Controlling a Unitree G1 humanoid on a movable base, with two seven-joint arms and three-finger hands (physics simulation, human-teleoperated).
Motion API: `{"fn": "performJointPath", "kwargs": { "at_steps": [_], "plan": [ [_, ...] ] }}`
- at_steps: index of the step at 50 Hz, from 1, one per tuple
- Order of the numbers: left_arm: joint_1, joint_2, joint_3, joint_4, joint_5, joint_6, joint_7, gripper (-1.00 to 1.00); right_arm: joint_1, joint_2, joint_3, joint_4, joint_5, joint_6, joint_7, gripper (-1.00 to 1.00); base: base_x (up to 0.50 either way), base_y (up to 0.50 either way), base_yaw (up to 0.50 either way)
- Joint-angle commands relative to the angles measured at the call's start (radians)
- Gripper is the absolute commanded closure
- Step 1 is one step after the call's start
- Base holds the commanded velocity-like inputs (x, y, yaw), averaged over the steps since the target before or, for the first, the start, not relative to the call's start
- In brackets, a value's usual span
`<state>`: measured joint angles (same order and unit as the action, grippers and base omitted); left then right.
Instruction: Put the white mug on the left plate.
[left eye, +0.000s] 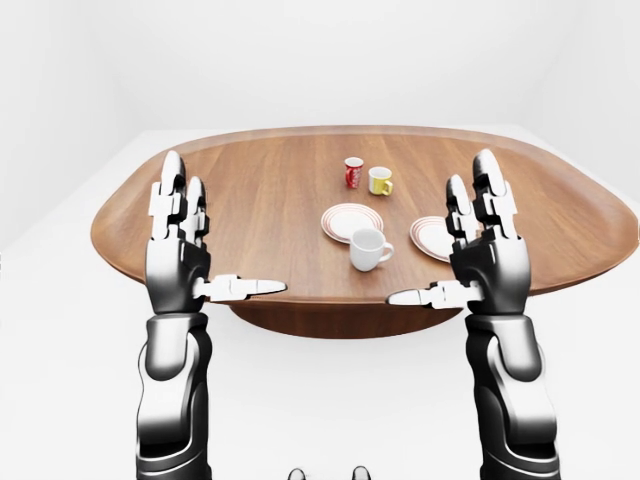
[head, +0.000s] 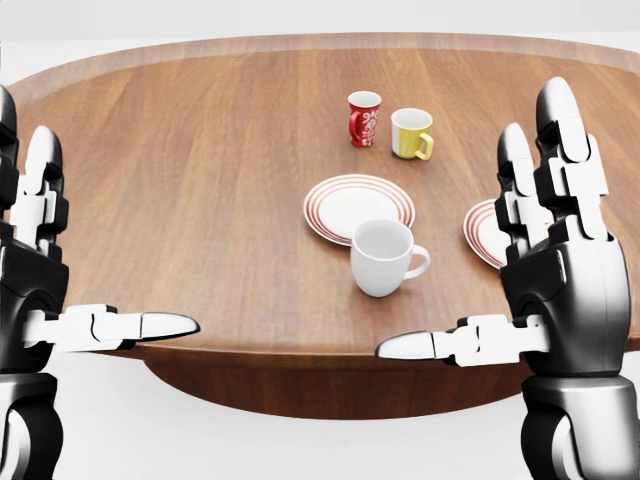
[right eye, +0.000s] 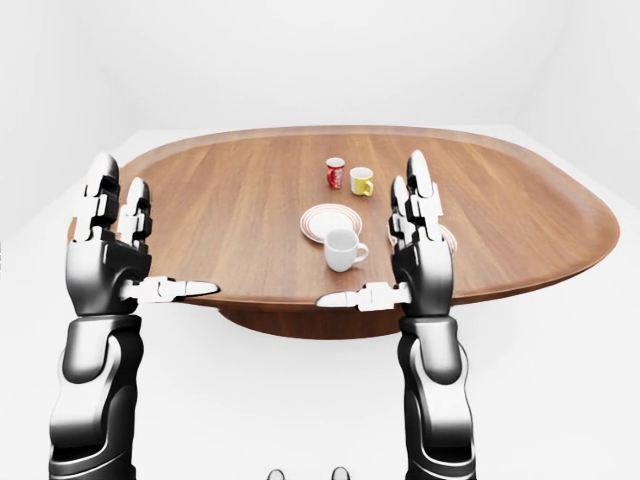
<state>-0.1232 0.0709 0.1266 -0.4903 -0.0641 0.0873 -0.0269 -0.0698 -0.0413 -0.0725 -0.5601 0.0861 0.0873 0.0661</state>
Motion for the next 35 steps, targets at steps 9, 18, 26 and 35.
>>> {"fn": "performJointPath", "kwargs": {
  "at_steps": [9,18,26,35],
  "plan": [
    [0.005,-0.001,-0.001,0.002,0.002,0.0,-0.004,-0.99,0.017,-0.001,0.005,0.01,-0.012,0.0,0.017,-1.0,0.0,0.0,0.0],
    [0.005,-0.001,0.0,0.0,0.001,0.0,-0.005,-0.99,0.024,0.003,0.022,-0.013,-0.04,0.0,0.041,-1.0,0.5,0.0,0.0],
    [0.005,-0.001,0.0,-0.001,-0.001,0.0,-0.005,-0.99,0.022,0.005,0.018,-0.019,-0.035,0.0,0.043,-1.0,0.5,0.0,0.0],
    [0.005,0.0,0.002,-0.001,-0.003,0.0,-0.005,-0.99,0.022,0.005,0.022,-0.022,-0.037,0.0,0.045,-1.0,0.5,0.0,0.0]
  ]
}}
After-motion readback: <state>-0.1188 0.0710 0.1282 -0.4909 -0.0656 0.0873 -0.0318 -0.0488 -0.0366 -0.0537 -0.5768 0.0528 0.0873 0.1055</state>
